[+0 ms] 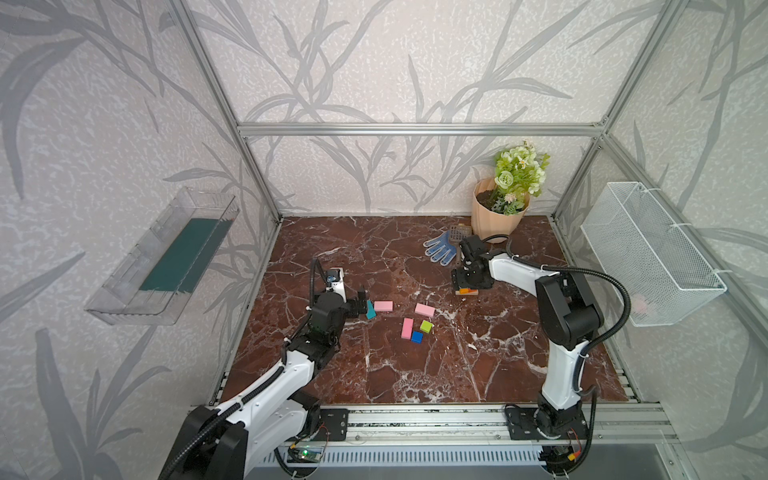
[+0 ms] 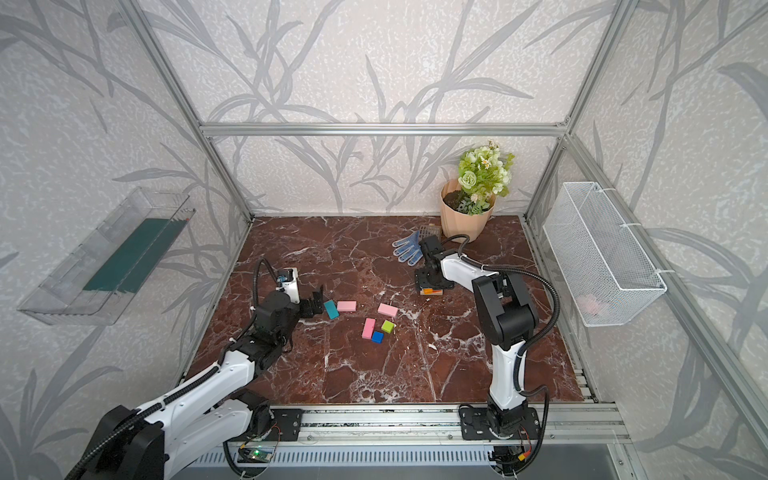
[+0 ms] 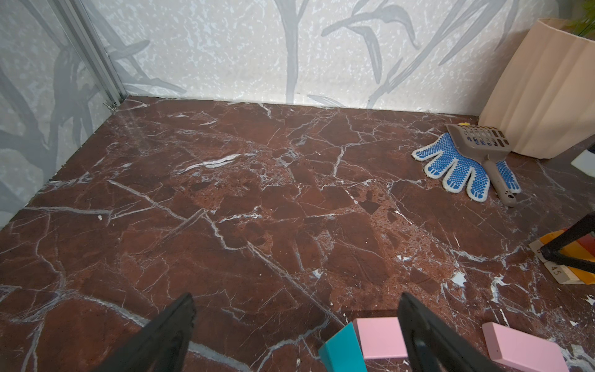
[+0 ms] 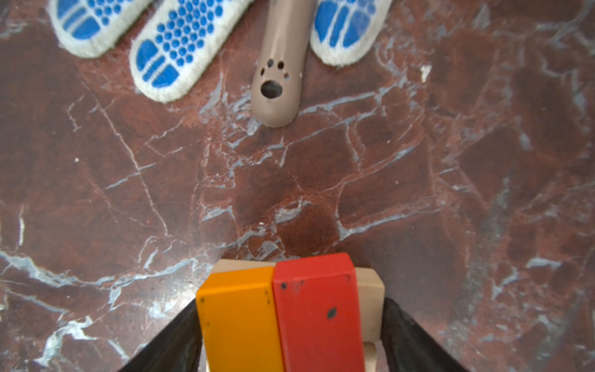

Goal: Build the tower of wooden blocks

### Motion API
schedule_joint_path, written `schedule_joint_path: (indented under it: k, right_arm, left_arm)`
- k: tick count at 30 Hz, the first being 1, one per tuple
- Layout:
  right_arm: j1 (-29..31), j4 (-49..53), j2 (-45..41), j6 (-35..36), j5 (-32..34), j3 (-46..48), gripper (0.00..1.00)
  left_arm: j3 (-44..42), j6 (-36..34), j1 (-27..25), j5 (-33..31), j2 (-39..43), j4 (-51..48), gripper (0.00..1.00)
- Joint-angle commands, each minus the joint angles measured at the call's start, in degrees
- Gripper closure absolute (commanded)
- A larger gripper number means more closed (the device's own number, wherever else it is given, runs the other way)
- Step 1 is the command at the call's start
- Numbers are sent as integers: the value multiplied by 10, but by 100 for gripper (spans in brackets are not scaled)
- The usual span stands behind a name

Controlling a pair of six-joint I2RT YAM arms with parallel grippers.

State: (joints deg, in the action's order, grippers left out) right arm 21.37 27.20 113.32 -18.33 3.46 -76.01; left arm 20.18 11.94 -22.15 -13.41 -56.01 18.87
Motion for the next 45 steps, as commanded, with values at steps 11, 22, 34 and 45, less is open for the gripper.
schedule_joint_path:
  k: [11,22,34,45]
  right_arm:
    - [7,3,-60,12,3,18,6]
    - [7,20,-35,10,12,-9,15]
    - [6,22,-12,6,10,-20,22]
    - [6,31,1,2,14,-29,31]
  left_arm:
    - [-5,-9,-3,-2,5,10,1]
    - [-6,-9,-3,0,4,11,1]
    - [-4,-9,-3,-2,2,10,1]
    - [-5,-9,-3,-2,3,10,1]
